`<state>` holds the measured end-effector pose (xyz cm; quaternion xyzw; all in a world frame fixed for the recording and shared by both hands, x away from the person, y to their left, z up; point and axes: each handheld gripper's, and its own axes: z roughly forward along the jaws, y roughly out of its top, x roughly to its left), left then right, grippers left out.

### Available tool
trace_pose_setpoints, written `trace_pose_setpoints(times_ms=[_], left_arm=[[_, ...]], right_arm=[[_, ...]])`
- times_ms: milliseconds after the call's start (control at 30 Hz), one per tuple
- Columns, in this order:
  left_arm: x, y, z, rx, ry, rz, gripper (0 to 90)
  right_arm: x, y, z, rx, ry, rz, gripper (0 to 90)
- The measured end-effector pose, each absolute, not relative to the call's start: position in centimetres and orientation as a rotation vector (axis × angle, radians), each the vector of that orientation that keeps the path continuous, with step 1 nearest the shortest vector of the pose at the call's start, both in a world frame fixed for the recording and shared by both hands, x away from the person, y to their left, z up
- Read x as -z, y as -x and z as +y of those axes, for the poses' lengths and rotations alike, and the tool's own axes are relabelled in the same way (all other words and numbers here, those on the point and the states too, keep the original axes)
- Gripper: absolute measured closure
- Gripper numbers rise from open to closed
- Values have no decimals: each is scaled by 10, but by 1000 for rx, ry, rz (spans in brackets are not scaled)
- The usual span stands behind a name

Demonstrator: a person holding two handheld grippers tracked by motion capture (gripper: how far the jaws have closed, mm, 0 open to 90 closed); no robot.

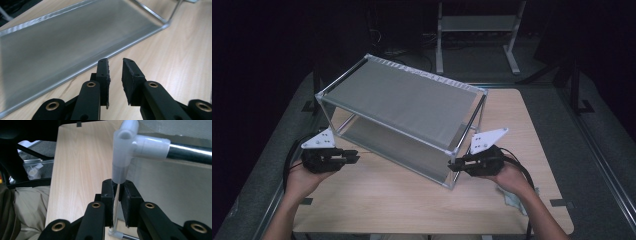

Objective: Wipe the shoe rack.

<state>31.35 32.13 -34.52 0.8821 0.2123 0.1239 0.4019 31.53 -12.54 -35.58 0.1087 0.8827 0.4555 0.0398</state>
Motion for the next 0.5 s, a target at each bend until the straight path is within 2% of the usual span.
trace_pose_setpoints(times_ms=[267, 500], left_arm=[[354, -299, 291, -264, -2235, 453, 732], [362, -287, 259, -220, -2231, 371, 722]], right_arm=[[357, -309, -94, -1416, -256, 2719, 801], [360, -301, -72, -1384, -185, 2752, 720]])
